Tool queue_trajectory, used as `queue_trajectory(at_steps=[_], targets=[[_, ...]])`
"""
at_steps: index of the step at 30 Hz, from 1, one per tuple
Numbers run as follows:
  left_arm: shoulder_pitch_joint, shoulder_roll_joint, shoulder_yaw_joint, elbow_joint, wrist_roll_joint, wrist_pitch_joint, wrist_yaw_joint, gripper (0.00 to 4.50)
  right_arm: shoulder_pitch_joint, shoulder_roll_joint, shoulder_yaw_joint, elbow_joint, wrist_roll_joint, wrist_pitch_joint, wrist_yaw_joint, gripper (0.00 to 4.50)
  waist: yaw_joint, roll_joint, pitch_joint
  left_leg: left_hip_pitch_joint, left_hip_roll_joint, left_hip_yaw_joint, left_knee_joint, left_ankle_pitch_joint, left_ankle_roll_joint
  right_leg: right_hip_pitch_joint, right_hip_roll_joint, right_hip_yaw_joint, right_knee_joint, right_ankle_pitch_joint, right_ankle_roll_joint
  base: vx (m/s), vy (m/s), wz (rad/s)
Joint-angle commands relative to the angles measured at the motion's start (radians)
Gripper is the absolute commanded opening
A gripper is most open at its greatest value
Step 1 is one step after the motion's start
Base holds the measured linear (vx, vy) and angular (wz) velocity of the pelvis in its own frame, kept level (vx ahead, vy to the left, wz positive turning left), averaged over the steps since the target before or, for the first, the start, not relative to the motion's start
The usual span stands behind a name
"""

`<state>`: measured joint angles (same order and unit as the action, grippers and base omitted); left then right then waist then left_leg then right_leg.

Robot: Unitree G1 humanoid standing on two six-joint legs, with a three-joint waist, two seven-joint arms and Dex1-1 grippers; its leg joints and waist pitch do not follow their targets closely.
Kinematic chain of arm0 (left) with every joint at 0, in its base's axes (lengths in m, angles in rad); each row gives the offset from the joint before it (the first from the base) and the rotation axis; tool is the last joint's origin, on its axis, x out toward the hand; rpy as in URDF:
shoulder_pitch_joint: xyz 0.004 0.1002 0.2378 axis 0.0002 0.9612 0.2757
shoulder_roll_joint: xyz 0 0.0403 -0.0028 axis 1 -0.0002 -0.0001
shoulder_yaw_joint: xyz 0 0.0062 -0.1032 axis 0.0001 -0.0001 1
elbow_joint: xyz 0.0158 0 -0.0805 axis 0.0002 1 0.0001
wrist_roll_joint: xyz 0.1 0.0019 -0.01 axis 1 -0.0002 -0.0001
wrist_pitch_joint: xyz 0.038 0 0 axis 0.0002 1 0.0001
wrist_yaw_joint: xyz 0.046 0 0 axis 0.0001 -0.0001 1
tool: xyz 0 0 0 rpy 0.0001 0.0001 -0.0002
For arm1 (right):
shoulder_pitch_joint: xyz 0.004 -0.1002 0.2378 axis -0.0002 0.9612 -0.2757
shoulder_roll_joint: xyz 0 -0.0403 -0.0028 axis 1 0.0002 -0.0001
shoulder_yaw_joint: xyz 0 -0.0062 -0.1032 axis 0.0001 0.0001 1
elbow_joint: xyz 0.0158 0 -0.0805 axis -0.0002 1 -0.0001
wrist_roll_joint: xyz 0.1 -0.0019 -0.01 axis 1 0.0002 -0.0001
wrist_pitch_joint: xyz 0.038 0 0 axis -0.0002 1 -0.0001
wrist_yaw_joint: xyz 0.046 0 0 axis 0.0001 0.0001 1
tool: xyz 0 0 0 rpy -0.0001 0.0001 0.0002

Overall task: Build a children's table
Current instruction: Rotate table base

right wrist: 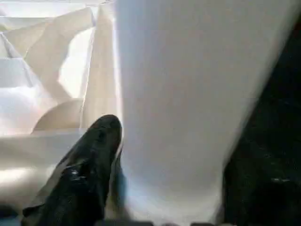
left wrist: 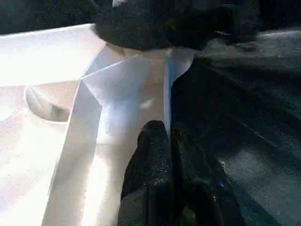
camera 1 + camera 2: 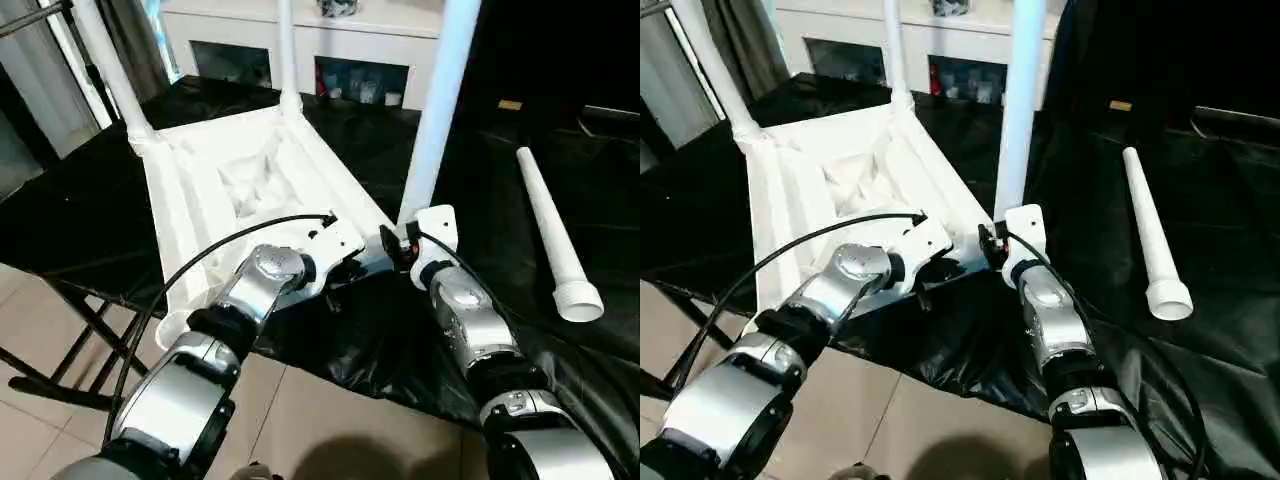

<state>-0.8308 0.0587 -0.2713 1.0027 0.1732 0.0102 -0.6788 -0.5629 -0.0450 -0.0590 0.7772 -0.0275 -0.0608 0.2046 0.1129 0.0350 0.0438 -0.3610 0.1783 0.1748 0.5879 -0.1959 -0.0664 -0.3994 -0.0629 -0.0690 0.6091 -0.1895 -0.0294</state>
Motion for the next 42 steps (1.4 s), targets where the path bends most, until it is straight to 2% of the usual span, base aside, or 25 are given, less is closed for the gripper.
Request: queue_trajectory(at_steps=[1, 3, 4, 6, 7, 12, 13, 14, 16, 18, 20, 22, 24, 26, 27, 28, 30, 31, 32, 33, 34, 35, 36, 38, 42], targets=[[-0.056, -0.030, 0.009, -0.009, 0.006, -0.064, 0.060, 0.00, 0.036, 0.043, 0.067, -0.016, -0.004, -0.005, 0.053, 3.68, -0.001, -0.005, -0.064, 0.000, 0.049, -0.023, -0.067, -0.138, 0.069, 0.059, -0.095, 0.052, -0.075, -0.109, -0.186, 0.000, 0.000, 0.00], [-0.059, -0.029, 0.005, 0.001, 0.010, -0.080, 0.056, 0.00, 0.060, 0.016, 0.055, -0.060, 0.003, -0.015, 0.053, 3.75, -0.002, -0.004, -0.069, -0.003, 0.048, -0.022, -0.061, -0.096, 0.087, 0.060, -0.094, 0.052, -0.068, -0.038, -0.201, 0.000, 0.000, 0.00], [-0.060, -0.030, 0.005, 0.013, 0.012, -0.092, 0.059, 0.00, 0.092, -0.016, 0.037, -0.128, 0.032, -0.012, 0.086, 3.75, -0.004, -0.009, -0.067, -0.005, 0.049, -0.022, -0.060, -0.086, 0.102, 0.061, -0.093, 0.052, -0.063, -0.006, -0.215, 0.000, 0.000, 0.00], [-0.058, -0.032, 0.008, 0.015, 0.010, -0.095, 0.063, 0.00, 0.109, -0.039, 0.029, -0.167, 0.037, -0.005, 0.095, 3.75, 0.001, -0.008, -0.067, -0.004, 0.048, -0.020, -0.058, -0.086, 0.117, 0.061, -0.094, 0.052, -0.063, 0.008, -0.215, 0.000, 0.000, 0.00], [-0.058, -0.035, 0.012, 0.020, 0.007, -0.105, 0.065, 0.00, 0.123, -0.058, 0.022, -0.197, 0.039, 0.002, 0.098, 3.75, 0.005, -0.013, -0.065, -0.002, 0.049, -0.018, -0.057, -0.087, 0.132, 0.060, -0.093, 0.052, -0.066, -0.002, -0.217, 0.000, 0.000, 0.00], [-0.061, -0.046, 0.043, 0.028, -0.028, -0.146, 0.071, 0.00, 0.181, -0.122, 0.012, -0.334, 0.071, 0.078, 0.183, 3.75, 0.007, -0.020, -0.060, 0.000, 0.048, -0.016, -0.058, -0.113, 0.136, 0.059, -0.092, 0.052, -0.078, -0.108, -0.190, 0.000, 0.000, 0.00], [-0.067, -0.054, 0.072, 0.023, -0.063, -0.163, 0.068, 0.44, 0.205, -0.146, 0.025, -0.380, 0.075, 0.102, 0.223, 3.79, 0.007, -0.020, -0.059, -0.003, 0.048, -0.018, -0.060, -0.108, 0.137, 0.060, -0.092, 0.051, -0.077, -0.115, -0.185, 0.000, 0.000, 0.00], [-0.067, -0.054, 0.074, 0.022, -0.066, -0.165, 0.068, 0.56, 0.207, -0.148, 0.026, -0.384, 0.075, 0.104, 0.225, 3.79, 0.010, -0.024, -0.061, -0.005, 0.047, -0.018, -0.057, -0.096, 0.138, 0.060, -0.093, 0.051, -0.075, -0.110, -0.182, 0.000, 0.000, 0.00], [-0.071, -0.058, 0.091, 0.009, -0.085, -0.179, 0.064, 0.69, 0.220, -0.158, 0.035, -0.404, 0.078, 0.119, 0.240, 3.79, 0.012, -0.023, -0.063, -0.005, 0.050, -0.018, -0.056, -0.088, 0.136, 0.059, -0.096, 0.051, -0.073, -0.089, -0.198, 0.000, 0.000, 0.00], [-0.081, -0.052, 0.119, -0.029, -0.103, -0.194, 0.096, 0.81, 0.238, -0.169, 0.045, -0.430, 0.078, 0.141, 0.247, 3.79, 0.009, -0.030, -0.062, -0.004, 0.053, -0.019, -0.057, -0.087, 0.137, 0.058, -0.094, 0.049, -0.071, -0.073, -0.208, 0.000, 0.000, 0.00], [-0.086, -0.034, 0.138, -0.061, -0.107, -0.189, 0.126, 0.92, 0.245, -0.170, 0.049, -0.448, 0.078, 0.159, 0.248, 3.79, 0.007, -0.031, -0.060, -0.007, 0.054, -0.020, -0.058, -0.088, 0.138, 0.060, -0.095, 0.049, -0.067, -0.066, -0.212, 0.000, 0.000, 0.00], [-0.071, 0.055, 0.177, -0.162, -0.076, -0.123, 0.218, 0.92, 0.260, -0.178, 0.091, -0.495, 0.052, 0.201, 0.264, 3.79, -0.002, -0.040, -0.056, -0.013, 0.051, -0.021, -0.060, -0.092, 0.135, 0.064, -0.094, 0.046, -0.066, -0.095, -0.193, 0.000, 0.000, 0.00], [-0.051, 0.091, 0.182, -0.203, -0.053, -0.090, 0.238, 0.92, 0.262, -0.177, 0.107, -0.500, 0.041, 0.209, 0.267, 3.79, -0.011, -0.032, -0.053, -0.012, 0.048, -0.021, -0.061, -0.106, 0.116, 0.061, -0.094, 0.046, -0.075, -0.168, -0.168, 0.000, 0.000, 0.00], [0.030, 0.203, 0.194, -0.343, 0.028, 0.009, 0.274, 0.92, 0.263, -0.170, 0.146, -0.506, 0.023, 0.221, 0.286, 3.79, -0.019, -0.030, -0.053, -0.011, 0.055, -0.024, -0.064, -0.103, 0.093, 0.060, -0.092, 0.049, -0.069, -0.171, -0.164, 0.000, 0.000, 0.00], [0.045, 0.218, 0.197, -0.365, 0.039, 0.022, 0.276, 0.92, 0.265, -0.169, 0.152, -0.510, 0.020, 0.224, 0.288, 3.79, -0.026, -0.031, -0.051, -0.015, 0.049, -0.023, -0.064, -0.099, 0.087, 0.059, -0.087, 0.048, -0.071, -0.176, -0.154, 0.000, 0.000, 0.00], [0.101, 0.263, 0.232, -0.456, 0.064, 0.092, 0.281, 0.92, 0.264, -0.165, 0.164, -0.513, 0.016, 0.250, 0.290, 3.79, -0.024, -0.025, -0.056, -0.003, 0.056, -0.023, -0.062, -0.096, 0.080, 0.053, -0.091, 0.052, -0.067, -0.152, -0.168, 0.000, 0.000, 0.00], [0.145, 0.294, 0.269, -0.529, 0.084, 0.155, 0.288, 0.92, 0.262, -0.161, 0.172, -0.514, 0.015, 0.266, 0.289, 3.79, -0.023, -0.024, -0.056, -0.003, 0.057, -0.021, -0.061, -0.079, 0.080, 0.051, -0.087, 0.053, -0.062, -0.108, -0.185, 0.000, 0.000, 0.00], [0.182, 0.317, 0.298, -0.588, 0.104, 0.210, 0.296, 0.92, 0.259, -0.158, 0.179, -0.516, 0.012, 0.277, 0.287, 3.79, -0.019, -0.021, -0.059, 0.000, 0.061, -0.022, -0.060, -0.047, 0.080, 0.049, -0.084, 0.052, -0.050, -0.028, -0.213, 0.000, 0.000, 0.00], [0.182, 0.317, 0.298, -0.588, 0.104, 0.210, 0.296, 0.92, 0.259, -0.158, 0.179, -0.516, 0.012, 0.277, 0.287, 3.79, -0.016, -0.018, -0.058, 0.000, 0.060, -0.022, -0.059, -0.044, 0.084, 0.046, -0.084, 0.052, -0.050, -0.014, -0.219, 0.000, 0.000, 0.00], [0.251, 0.356, 0.353, -0.693, 0.145, 0.301, 0.295, 0.92, 0.251, -0.148, 0.191, -0.504, 0.003, 0.284, 0.277, 3.79, -0.013, -0.018, -0.061, 0.002, 0.061, -0.020, -0.057, -0.040, 0.083, 0.046, -0.084, 0.053, -0.045, 0.021, -0.231, 0.000, 0.000, 0.00], [0.299, 0.388, 0.372, -0.759, 0.161, 0.364, 0.300, 0.92, 0.242, -0.138, 0.198, -0.498, 0.000, 0.292, 0.266, 3.79, -0.010, -0.017, -0.058, -0.002, 0.060, -0.020, -0.057, -0.028, 0.089, 0.044, -0.083, 0.052, -0.045, 0.040, -0.236, 0.000, 0.000, 0.00], [0.299, 0.388, 0.372, -0.759, 0.161, 0.364, 0.300, 0.92, 0.242, -0.138, 0.198, -0.498, 0.000, 0.292, 0.266, 3.79, -0.009, -0.016, -0.057, 0.001, 0.061, -0.019, -0.057, -0.042, 0.086, 0.041, -0.084, 0.053, -0.045, 0.033, -0.237, 0.000, 0.000, 0.00], [0.367, 0.427, 0.390, -0.854, 0.178, 0.467, 0.324, 0.92, 0.231, -0.128, 0.212, -0.492, -0.009, 0.302, 0.255, 3.79, -0.009, -0.015, -0.056, 0.001, 0.062, -0.021, -0.061, -0.059, 0.079, 0.045, -0.086, 0.052, -0.045, 0.012, -0.238, 0.000, 0.000, 0.00], [0.405, 0.438, 0.412, -0.892, 0.198, 0.529, 0.351, 0.92, 0.222, -0.123, 0.222, -0.485, -0.019, 0.304, 0.251, 3.79, -0.010, -0.014, -0.050, 0.002, 0.059, -0.018, -0.064, -0.102, 0.065, 0.040, -0.082, 0.053, -0.054, -0.043, -0.231, 0.000, 0.000, 0.00], [0.479, 0.443, 0.430, -0.923, 0.231, 0.605, 0.369, 0.92, 0.212, -0.116, 0.235, -0.484, -0.028, 0.322, 0.239, 3.79, -0.003, -0.016, -0.044, 0.005, 0.057, -0.021, -0.071, -0.179, 0.032, 0.039, -0.084, 0.057, -0.069, -0.184, -0.187, 0.000, 0.000, 0.00]])
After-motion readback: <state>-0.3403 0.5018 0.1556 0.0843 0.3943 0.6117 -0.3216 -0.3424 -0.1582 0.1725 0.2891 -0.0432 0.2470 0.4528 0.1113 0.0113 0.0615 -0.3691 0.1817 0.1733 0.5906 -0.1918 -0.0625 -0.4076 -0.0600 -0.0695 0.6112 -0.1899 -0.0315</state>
